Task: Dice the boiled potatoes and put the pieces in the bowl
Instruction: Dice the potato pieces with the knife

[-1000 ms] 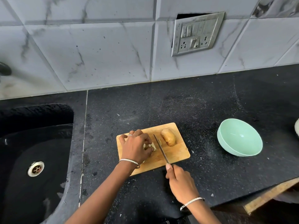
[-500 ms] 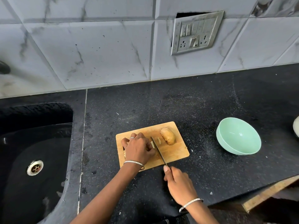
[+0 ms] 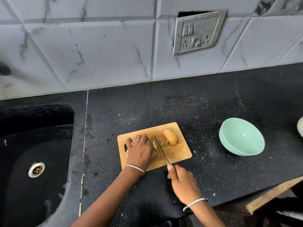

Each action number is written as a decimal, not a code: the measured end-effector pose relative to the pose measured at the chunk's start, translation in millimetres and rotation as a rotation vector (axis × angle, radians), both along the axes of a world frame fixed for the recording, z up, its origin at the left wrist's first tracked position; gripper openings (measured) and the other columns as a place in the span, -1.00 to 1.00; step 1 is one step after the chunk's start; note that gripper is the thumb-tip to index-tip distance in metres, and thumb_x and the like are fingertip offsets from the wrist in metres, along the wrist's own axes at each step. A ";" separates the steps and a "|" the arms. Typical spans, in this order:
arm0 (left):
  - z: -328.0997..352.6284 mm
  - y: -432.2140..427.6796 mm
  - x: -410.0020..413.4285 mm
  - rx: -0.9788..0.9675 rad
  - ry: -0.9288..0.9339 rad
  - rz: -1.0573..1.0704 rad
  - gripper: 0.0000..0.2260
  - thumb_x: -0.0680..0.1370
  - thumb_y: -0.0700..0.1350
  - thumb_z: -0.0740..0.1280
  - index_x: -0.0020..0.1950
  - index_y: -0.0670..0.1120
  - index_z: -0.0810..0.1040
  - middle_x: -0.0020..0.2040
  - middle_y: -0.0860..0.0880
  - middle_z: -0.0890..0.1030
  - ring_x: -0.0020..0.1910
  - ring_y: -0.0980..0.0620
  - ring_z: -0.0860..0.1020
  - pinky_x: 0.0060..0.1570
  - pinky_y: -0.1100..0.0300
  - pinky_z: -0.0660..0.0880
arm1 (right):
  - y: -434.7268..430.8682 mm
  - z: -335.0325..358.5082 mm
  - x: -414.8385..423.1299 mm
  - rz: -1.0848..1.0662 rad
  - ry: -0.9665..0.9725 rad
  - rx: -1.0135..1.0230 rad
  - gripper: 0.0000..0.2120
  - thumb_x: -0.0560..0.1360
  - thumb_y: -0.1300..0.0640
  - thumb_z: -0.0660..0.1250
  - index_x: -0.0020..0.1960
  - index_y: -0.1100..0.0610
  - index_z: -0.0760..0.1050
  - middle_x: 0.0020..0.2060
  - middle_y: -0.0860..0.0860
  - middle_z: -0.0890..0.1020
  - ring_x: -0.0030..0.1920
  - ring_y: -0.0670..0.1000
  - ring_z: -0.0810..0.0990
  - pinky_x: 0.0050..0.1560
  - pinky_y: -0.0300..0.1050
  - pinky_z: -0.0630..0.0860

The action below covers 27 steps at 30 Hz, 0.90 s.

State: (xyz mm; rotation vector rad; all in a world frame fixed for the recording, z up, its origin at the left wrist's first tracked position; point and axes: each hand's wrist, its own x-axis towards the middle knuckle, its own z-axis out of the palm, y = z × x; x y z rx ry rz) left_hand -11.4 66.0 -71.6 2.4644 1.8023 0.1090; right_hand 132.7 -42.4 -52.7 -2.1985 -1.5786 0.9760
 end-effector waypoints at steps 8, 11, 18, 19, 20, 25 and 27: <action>9.8 2.5 -6.4 0.032 -0.140 0.090 -0.77 0.58 0.10 0.16 -0.01 0.13 0.60 0.08 0.17 0.47 0.13 0.09 0.37 0.13 -0.02 0.07 | 0.2 2.5 2.9 0.005 0.000 0.007 -0.59 0.65 -0.17 -0.03 -0.06 0.02 0.49 -0.13 -0.12 0.64 -0.04 0.03 0.58 0.00 0.00 0.46; 13.2 6.1 -8.3 0.048 -0.187 0.084 -0.87 0.53 0.04 0.28 0.03 0.17 0.59 0.07 0.18 0.49 0.14 0.06 0.41 0.12 -0.03 0.09 | 0.6 4.0 4.0 0.000 0.003 0.031 -0.59 0.65 -0.17 -0.02 -0.06 0.02 0.50 -0.16 -0.13 0.63 -0.06 0.02 0.59 -0.02 -0.01 0.46; 17.8 14.8 -3.1 -0.006 -0.130 -0.071 -0.89 0.50 -0.02 0.37 -0.03 0.17 0.63 0.04 0.21 0.59 0.18 0.07 0.42 0.16 -0.08 0.09 | -2.4 8.5 8.0 -0.010 -0.008 0.051 -0.64 0.66 -0.10 0.02 -0.05 0.05 0.51 -0.36 -0.17 0.47 -0.19 0.03 0.50 -0.16 -0.06 0.32; 16.5 16.1 -3.9 0.007 -0.134 -0.067 -0.93 0.50 -0.02 0.37 -0.06 0.14 0.63 -0.02 0.20 0.61 0.17 0.08 0.43 0.16 -0.07 0.08 | -2.5 8.5 8.6 -0.015 -0.005 0.050 -0.65 0.66 -0.09 0.03 -0.05 0.05 0.51 -0.36 -0.17 0.47 -0.21 0.01 0.48 -0.17 -0.06 0.30; 15.0 17.4 -4.5 0.016 -0.138 -0.065 -0.96 0.50 -0.02 0.36 -0.09 0.11 0.61 -0.07 0.19 0.61 0.15 0.09 0.44 0.17 -0.05 0.07 | -2.5 8.3 9.0 -0.019 -0.003 0.054 -0.65 0.66 -0.09 0.03 -0.06 0.05 0.51 -0.36 -0.17 0.48 -0.21 0.00 0.48 -0.17 -0.06 0.30; 8.3 20.6 -10.7 0.071 -0.179 -0.072 -0.95 0.54 -0.08 0.31 -0.07 0.08 0.53 -0.16 0.14 0.63 0.06 0.07 0.50 0.15 -0.01 0.06 | -4.6 5.3 10.4 -0.031 0.004 0.075 -0.65 0.66 -0.08 0.06 -0.09 0.07 0.52 -0.40 -0.17 0.45 -0.35 -0.16 0.41 -0.24 -0.06 0.25; 3.7 21.2 -14.5 0.094 -0.191 -0.073 -0.91 0.53 -0.11 0.34 -0.05 0.09 0.55 -0.15 0.14 0.64 0.01 0.06 0.51 0.08 0.02 0.08 | -4.3 3.9 9.9 -0.034 0.018 0.076 -0.63 0.65 -0.11 0.06 -0.10 0.06 0.52 -0.43 -0.15 0.45 -0.37 -0.16 0.42 -0.30 -0.10 0.29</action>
